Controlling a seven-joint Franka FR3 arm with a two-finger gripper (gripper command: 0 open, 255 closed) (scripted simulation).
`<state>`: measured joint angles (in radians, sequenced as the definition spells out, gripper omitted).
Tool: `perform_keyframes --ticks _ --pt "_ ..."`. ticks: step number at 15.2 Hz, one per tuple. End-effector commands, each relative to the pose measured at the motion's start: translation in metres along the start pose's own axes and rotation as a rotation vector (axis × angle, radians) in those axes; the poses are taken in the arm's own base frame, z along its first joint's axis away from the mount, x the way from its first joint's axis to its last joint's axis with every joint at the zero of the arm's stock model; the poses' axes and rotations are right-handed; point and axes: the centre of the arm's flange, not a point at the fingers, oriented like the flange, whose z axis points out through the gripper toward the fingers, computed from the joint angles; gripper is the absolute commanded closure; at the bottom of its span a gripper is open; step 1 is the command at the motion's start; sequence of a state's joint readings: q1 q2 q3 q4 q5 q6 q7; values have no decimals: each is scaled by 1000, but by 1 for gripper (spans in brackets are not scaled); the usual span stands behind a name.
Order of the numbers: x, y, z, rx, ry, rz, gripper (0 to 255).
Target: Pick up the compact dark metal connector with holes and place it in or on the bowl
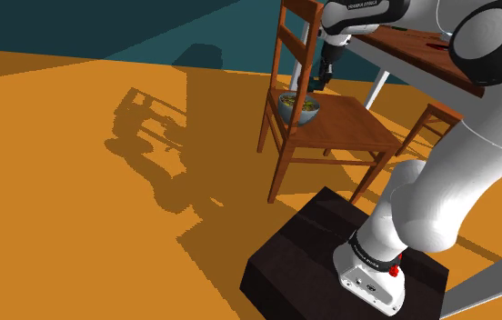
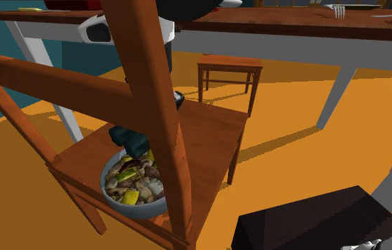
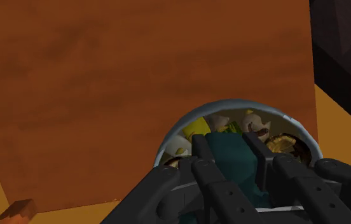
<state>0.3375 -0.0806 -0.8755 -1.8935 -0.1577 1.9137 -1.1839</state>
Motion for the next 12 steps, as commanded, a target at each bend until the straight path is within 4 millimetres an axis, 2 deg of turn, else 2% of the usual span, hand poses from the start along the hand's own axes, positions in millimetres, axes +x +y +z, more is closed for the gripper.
perform_keyframes --ticks 1,6,7,8,9,10,11,12 --pt "71 -25 45 28 -154 -125 255" --pt "71 -25 45 28 -154 -125 255" --pt "72 -30 41 24 -153 -124 0" --pt "78 -21 49 32 -153 -126 0" --pt "80 -22 60 33 -151 -128 0" --pt "73 -12 61 36 -150 -128 0" --pt "79 -23 71 35 -150 -130 0" --pt "71 -25 45 28 -153 -125 0"
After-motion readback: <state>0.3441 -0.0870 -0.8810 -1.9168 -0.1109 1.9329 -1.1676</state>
